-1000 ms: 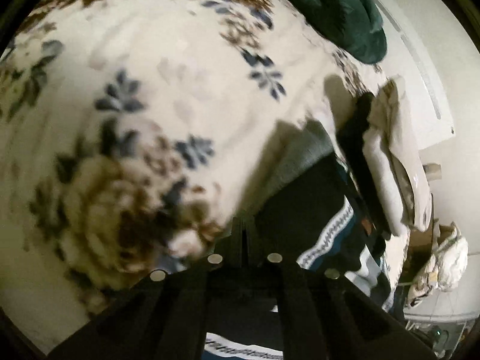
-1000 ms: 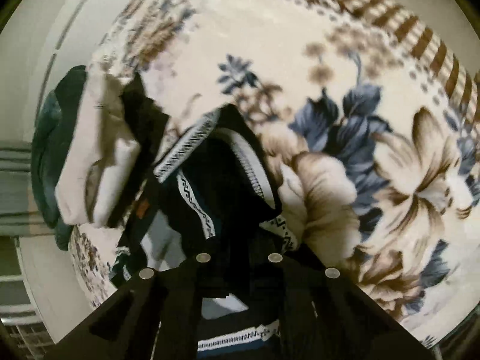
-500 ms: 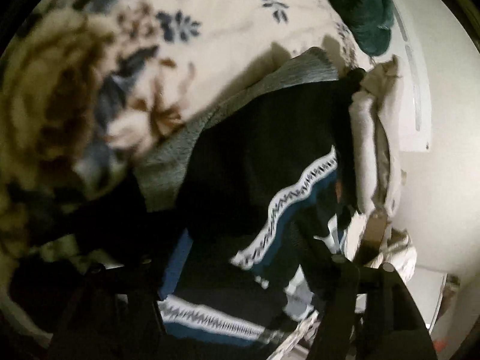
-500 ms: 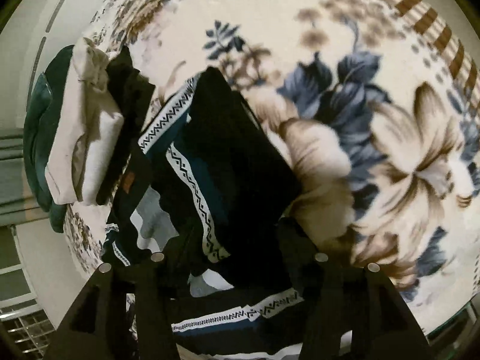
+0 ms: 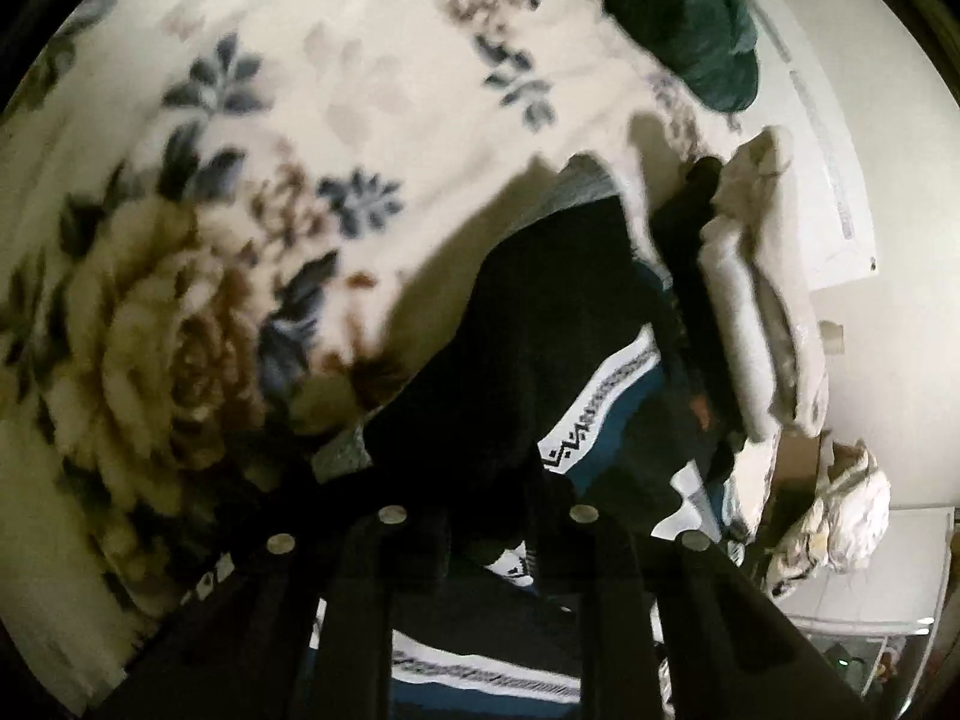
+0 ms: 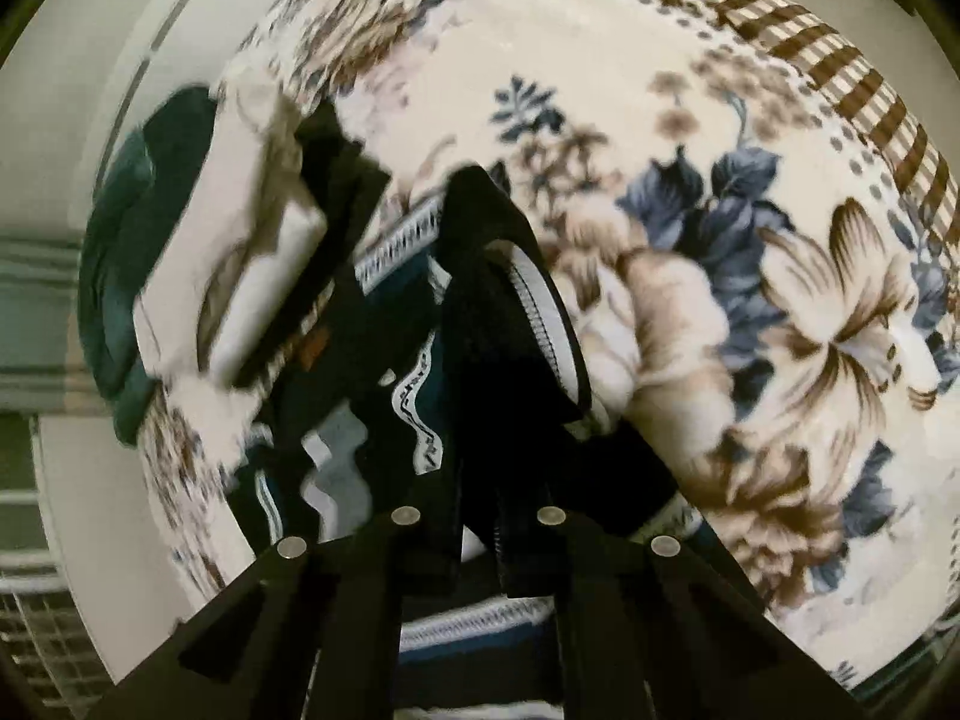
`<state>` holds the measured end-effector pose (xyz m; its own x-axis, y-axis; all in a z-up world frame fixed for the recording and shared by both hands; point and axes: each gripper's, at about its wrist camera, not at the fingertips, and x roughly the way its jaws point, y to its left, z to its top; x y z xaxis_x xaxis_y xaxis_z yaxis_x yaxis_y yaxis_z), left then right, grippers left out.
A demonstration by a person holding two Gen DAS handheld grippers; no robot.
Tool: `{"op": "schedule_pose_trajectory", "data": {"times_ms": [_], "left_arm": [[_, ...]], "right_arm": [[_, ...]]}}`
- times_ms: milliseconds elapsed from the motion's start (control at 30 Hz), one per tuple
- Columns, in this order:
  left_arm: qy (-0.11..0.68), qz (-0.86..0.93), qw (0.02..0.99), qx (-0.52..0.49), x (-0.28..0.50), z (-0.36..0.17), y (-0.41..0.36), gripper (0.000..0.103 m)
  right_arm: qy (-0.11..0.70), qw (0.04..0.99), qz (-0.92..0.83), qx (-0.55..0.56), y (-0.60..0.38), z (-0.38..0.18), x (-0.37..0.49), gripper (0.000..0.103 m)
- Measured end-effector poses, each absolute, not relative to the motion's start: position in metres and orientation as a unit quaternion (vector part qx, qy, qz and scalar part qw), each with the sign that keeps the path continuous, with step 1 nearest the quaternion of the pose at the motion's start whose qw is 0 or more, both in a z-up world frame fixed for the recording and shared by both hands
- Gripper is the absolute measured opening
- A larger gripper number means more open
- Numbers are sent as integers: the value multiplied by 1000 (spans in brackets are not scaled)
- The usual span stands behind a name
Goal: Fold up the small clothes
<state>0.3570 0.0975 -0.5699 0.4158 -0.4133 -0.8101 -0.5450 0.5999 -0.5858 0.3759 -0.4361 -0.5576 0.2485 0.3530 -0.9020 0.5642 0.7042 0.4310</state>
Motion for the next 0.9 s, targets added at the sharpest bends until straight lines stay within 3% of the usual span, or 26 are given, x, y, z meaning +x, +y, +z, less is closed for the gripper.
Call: {"op": "schedule_pose_trajectory", "data": {"times_ms": [100,167,300,367,433,533,600,633,667,700,800,900], "left_arm": [[568,41,712,-411,358,-574,93,29],[575,31,729,-370,356,-563,86,32],[570,33,775,-271,348,-532,72,38],[563,38,788,-246,349,-523,71,41],[555,38,799,-228,355,-519,72,60],[541,38,813,-215,376,-518,72,64],[539,34,819,-194,394,-521,69,65],[539,33,821,-187,400,-521,65,65],[536,33,825,-176,404,-521,62,65],[533,32,828,-169,406,-519,61,65],[528,43,837,-138,410,-523,56,65],[559,52,819,-121,415,-552,53,65]], "right_arm": [[667,649,-90,355,-438,-593,368,17],[688,635,-101,335,-442,-601,363,41],[664,677,-117,295,-448,-571,358,47],[636,709,-111,285,-450,-552,364,61],[620,731,-100,264,-449,-545,379,71],[626,739,-78,239,-445,-558,414,80],[648,721,-64,236,-440,-580,433,80],[657,714,-56,236,-437,-586,438,69],[659,717,-49,221,-430,-585,443,25],[652,729,-55,201,-424,-577,446,3],[602,772,-86,183,-420,-547,450,4],[625,750,-103,191,-428,-561,458,4]]}}
